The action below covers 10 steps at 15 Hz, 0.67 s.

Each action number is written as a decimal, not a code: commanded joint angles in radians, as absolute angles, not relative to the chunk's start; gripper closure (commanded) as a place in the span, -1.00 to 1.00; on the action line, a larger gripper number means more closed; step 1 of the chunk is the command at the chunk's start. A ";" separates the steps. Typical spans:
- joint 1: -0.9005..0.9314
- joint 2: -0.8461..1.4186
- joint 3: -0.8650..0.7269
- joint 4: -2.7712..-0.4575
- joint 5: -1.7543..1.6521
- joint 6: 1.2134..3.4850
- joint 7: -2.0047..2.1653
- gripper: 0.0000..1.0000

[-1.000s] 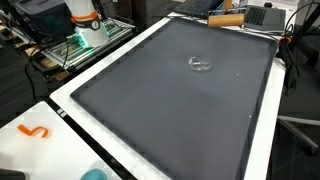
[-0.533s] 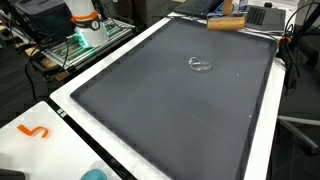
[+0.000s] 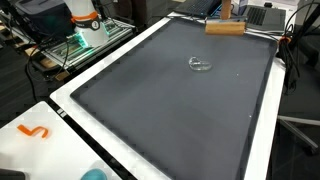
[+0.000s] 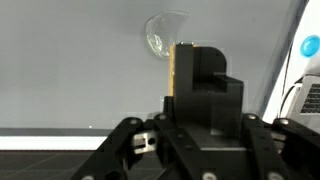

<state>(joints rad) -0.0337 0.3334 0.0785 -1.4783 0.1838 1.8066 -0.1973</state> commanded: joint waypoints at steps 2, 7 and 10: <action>-0.083 0.293 0.051 -1.552 0.271 1.840 -0.232 0.51; -0.123 0.277 0.030 -1.614 0.337 1.878 -0.257 0.51; -0.139 0.261 0.022 -1.657 0.371 1.898 -0.279 0.51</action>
<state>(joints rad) -0.1213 0.3160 0.0303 -1.5738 0.3143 1.8636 -0.2416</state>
